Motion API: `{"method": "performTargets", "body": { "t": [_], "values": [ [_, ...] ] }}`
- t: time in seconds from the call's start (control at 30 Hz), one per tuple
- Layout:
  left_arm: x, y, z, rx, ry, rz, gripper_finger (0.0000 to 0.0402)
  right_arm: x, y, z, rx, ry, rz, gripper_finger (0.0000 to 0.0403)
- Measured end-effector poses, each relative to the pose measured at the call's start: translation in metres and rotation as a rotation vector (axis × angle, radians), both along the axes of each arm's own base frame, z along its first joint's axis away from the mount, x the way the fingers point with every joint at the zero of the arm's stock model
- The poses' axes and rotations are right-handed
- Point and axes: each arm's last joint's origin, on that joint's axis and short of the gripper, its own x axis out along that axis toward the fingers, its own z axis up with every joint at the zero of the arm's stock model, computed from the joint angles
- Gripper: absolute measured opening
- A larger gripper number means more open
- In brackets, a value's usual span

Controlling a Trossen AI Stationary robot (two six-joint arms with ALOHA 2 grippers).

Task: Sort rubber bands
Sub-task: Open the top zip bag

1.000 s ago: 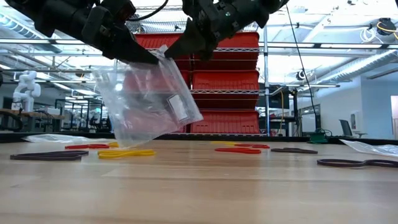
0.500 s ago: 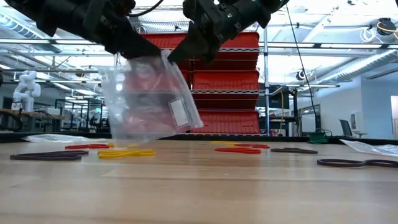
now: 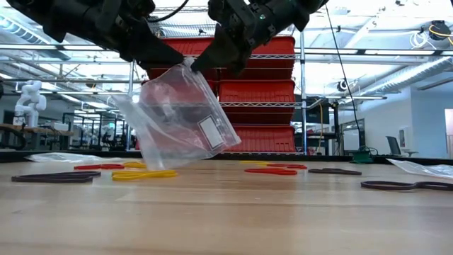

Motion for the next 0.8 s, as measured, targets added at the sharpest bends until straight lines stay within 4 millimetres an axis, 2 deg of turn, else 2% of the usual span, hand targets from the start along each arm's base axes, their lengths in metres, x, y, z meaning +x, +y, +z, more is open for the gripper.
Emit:
{"method": "performTargets", "body": {
  "t": [0.2,0.43,0.6,0.8],
  "values": [
    [0.001,0.002,-0.002,-0.001,0.009,0.011,0.0091,0.000,0.000,0.000,0.000,-0.003,0.000,0.0009],
    [0.011,0.001,-0.014,-0.022,0.079,-0.007,0.0091,0.000,0.000,0.001,-0.001,-0.007,0.000,0.0009],
    [0.019,0.001,-0.009,-0.031,0.069,-0.006,0.0091,0.000,0.000,0.000,-0.001,-0.005,0.000,0.0009],
    [0.018,0.001,-0.002,-0.031,0.041,-0.007,0.0091,-0.001,0.000,-0.002,-0.003,0.023,0.002,0.0009]
  ]
}}
